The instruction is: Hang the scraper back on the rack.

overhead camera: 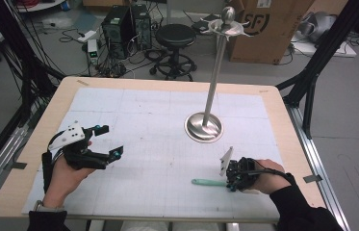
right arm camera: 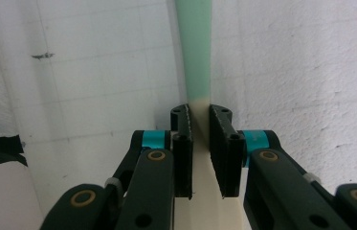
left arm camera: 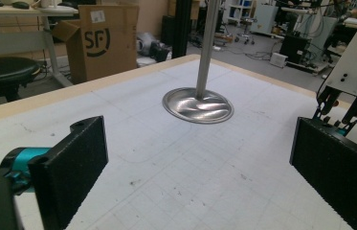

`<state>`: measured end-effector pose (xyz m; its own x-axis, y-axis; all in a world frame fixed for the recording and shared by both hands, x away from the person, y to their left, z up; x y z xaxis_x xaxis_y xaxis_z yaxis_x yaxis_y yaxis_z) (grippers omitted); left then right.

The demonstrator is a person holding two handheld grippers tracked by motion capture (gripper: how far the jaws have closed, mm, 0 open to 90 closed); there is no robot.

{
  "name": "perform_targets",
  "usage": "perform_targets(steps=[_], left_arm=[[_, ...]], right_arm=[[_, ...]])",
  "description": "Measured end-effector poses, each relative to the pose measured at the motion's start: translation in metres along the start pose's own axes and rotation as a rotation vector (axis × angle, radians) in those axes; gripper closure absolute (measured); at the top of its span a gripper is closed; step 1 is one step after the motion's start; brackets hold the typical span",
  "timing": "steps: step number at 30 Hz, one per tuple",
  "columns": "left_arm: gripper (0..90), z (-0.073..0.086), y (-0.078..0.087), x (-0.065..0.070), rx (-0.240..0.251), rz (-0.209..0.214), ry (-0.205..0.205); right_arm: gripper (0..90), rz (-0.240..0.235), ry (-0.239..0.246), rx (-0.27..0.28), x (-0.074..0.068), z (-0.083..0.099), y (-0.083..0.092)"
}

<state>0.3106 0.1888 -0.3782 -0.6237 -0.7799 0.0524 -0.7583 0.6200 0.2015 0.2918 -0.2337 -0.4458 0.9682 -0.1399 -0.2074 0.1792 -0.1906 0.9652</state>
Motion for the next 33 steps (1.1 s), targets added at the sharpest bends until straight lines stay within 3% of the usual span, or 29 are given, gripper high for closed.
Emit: perform_targets(steps=[2,6,12,13,15,20,24,25,26,27,28,33], left_arm=[[6.3,0.0,0.0,0.0,0.003,-0.001,0.003],[6.3,0.0,0.001,-0.002,0.005,-0.007,0.008],[6.3,0.0,0.001,-0.002,0.002,-0.005,0.002],[6.3,0.0,0.001,-0.002,0.003,-0.007,0.002],[6.3,0.0,0.001,-0.001,0.003,-0.009,0.006],[6.3,0.0,0.0,0.0,0.006,-0.015,-0.008],[6.3,-0.001,0.0,0.001,0.007,-0.013,-0.01],[6.3,-0.001,0.0,0.002,0.005,-0.011,-0.014],[6.3,0.0,-0.001,0.002,0.005,-0.011,-0.014],[6.3,0.0,-0.001,0.002,0.001,-0.011,-0.015],[6.3,0.0,-0.001,0.002,0.0,-0.012,-0.015],[6.3,0.001,0.001,0.003,-0.001,-0.014,-0.018]], right_arm=[[80.6,-0.01,-0.005,0.043,0.002,0.002,0.001],[80.6,-0.004,-0.034,0.193,0.003,0.01,0.007],[80.6,0.071,-0.086,0.453,0.005,0.023,0.029],[80.6,0.071,-0.086,0.453,0.005,0.023,0.029],[80.6,0.108,-0.105,0.589,0.006,0.029,0.044],[80.6,0.15,-0.123,0.813,0.01,0.035,0.069],[80.6,0.177,-0.156,0.923,0.016,0.035,0.084],[80.6,0.177,-0.156,0.923,0.016,0.035,0.084],[80.6,0.19,-0.166,0.967,0.02,0.034,0.091],[80.6,0.19,-0.166,0.967,0.02,0.034,0.091],[80.6,0.212,-0.162,1.006,0.024,0.033,0.098],[80.6,0.256,-0.147,1.088,0.03,0.027,0.119]])
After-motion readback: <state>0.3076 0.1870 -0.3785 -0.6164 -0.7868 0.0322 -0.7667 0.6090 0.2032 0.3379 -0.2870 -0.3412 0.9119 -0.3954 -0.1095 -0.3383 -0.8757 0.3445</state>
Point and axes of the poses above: each handheld gripper's, and its own axes: y roughly backward along the jaws, z roughly out of its underside, x roughly to its right, the point moved 4 cm from there along -y, roughly forward along the jaws, and after that the axes turned 13 degrees about -z, right-handed, at the moved point
